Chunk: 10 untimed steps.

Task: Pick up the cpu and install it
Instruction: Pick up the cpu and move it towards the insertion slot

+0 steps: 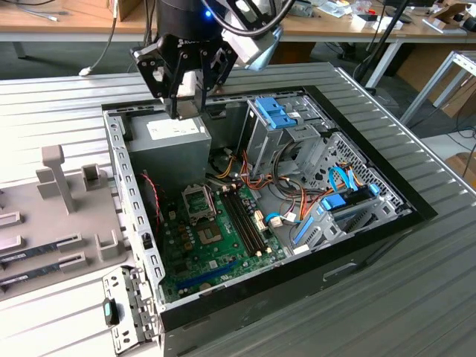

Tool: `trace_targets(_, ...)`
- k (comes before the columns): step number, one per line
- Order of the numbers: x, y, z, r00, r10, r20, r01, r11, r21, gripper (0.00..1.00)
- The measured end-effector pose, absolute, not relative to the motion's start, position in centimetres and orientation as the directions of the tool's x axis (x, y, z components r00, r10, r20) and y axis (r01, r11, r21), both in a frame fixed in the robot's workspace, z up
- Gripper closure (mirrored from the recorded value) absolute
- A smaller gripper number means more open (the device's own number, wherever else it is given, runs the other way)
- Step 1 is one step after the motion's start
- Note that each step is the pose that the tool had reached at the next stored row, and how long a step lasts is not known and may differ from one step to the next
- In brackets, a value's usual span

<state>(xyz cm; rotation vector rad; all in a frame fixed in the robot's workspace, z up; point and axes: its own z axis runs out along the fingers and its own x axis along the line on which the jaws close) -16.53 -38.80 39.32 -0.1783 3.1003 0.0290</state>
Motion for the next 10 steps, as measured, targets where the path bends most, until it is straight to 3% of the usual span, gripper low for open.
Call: trace_targets(10, -16.21, -38.80, 38.50, -0.993, -0.114, -0.037, -0.115, 0.993, 0.017, 0.53)
